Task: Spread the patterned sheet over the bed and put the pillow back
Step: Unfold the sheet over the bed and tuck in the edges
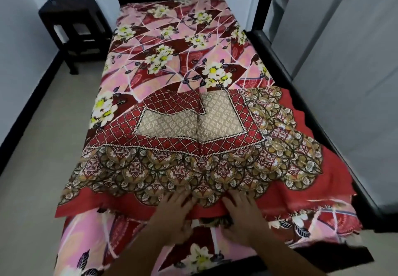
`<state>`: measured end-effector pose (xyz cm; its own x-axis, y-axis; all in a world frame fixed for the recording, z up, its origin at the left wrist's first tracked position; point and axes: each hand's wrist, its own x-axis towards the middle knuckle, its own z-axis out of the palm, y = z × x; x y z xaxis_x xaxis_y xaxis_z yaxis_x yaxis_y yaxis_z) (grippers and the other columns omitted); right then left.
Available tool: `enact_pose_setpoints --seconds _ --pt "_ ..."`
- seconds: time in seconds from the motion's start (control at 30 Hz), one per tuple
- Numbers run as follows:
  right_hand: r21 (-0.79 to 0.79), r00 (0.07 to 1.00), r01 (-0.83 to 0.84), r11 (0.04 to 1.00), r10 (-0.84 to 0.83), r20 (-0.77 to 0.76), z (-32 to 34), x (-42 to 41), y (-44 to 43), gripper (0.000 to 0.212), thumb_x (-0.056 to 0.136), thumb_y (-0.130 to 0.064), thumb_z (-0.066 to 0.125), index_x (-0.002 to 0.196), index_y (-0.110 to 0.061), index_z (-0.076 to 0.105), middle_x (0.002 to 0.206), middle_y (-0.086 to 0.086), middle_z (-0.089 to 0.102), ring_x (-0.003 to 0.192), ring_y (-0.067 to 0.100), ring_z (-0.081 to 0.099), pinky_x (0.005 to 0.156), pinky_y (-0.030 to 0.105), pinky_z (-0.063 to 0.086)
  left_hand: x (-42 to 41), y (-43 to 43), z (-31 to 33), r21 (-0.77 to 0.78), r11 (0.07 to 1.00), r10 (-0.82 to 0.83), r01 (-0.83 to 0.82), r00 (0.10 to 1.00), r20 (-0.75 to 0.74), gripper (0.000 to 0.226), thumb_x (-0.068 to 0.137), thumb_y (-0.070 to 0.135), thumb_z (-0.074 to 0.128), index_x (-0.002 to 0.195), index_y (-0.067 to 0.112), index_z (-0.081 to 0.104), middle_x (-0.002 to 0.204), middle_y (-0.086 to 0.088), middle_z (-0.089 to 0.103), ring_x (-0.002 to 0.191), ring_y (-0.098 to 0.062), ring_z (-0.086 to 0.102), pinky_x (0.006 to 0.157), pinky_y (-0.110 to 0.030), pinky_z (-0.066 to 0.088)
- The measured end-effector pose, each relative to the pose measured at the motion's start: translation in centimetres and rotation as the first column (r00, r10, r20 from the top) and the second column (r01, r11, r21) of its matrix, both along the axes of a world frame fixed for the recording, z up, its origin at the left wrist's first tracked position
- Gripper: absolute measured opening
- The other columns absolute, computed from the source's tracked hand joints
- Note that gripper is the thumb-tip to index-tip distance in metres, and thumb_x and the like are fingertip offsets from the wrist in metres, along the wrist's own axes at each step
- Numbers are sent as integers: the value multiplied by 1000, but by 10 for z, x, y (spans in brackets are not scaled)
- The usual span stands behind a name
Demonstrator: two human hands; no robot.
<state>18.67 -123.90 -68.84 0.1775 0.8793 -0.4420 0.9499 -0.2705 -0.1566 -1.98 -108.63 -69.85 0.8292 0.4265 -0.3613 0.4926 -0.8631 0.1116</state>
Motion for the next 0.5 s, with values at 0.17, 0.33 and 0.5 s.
enact_pose_setpoints --seconds 0.17,0.33,0.5 --pt "55 984 -96 994 86 154 7 17 15 46 96 -17 56 141 -15 47 142 10 49 127 31 50 106 48 43 7 -9 -17 96 995 8 -9 1000 11 86 87 56 47 158 22 15 163 -14 22 149 -38 20 119 -58 13" --pt "332 991 53 942 -90 99 27 31 25 52 47 -14 93 95 -20 74 76 -3 68 65 17 67 51 33 57 13 1 2 175 973 157 -147 987 -43 75 87 55 62 148 15 41 138 -13 53 126 -37 52 106 -57 38" --pt "231 997 -56 971 68 -43 53 34 12 47 87 -11 64 132 -25 59 110 4 72 95 22 68 85 37 57 -28 41 16 166 971 174 -170 985 -13 66 30 25 94 93 20 76 74 -2 67 55 -23 66 41 -32 51"
